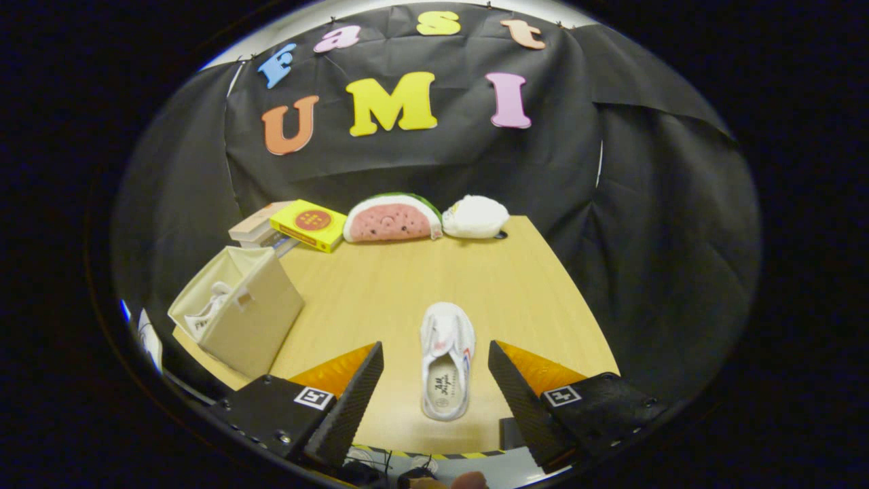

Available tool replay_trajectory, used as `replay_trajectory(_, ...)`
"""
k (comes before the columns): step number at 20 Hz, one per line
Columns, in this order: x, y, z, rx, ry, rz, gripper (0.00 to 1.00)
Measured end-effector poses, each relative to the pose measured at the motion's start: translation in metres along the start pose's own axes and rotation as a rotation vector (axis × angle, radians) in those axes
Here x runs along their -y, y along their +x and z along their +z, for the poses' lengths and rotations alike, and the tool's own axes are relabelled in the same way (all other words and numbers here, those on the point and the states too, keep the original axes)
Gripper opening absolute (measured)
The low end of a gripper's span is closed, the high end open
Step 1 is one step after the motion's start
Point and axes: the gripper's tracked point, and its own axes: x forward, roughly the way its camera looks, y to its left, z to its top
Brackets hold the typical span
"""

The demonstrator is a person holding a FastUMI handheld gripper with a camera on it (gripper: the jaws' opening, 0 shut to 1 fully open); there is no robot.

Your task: Open the storage box then place both shoes into the box .Put the left shoe in first, then the right shoe, with the right side of both shoes facing outward in a uniform manner.

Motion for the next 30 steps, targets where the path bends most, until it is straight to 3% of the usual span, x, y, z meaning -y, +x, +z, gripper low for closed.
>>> replay_trajectory(7, 0.032, 0.082, -0.052, -0.148, -0.057, 0.018, 0.96)
replay_trajectory(13, 0.028, 0.127, -0.055, -0.177, -0.044, 0.04, 0.93)
replay_trajectory(20, 0.021, 0.145, -0.053, -0.218, 0.02, 0.057, 0.46)
replay_trajectory(23, 0.031, 0.145, -0.052, -0.233, 0.035, 0.006, 0.2)
replay_trajectory(24, 0.043, 0.15, -0.05, -0.222, 0.044, -0.038, 0.19)
replay_trajectory(26, 0.04, 0.142, -0.051, -0.247, 0.107, -0.027, 0.01)
replay_trajectory(30, 0.037, 0.133, -0.049, -0.286, 0.238, -0.057, 0.0)
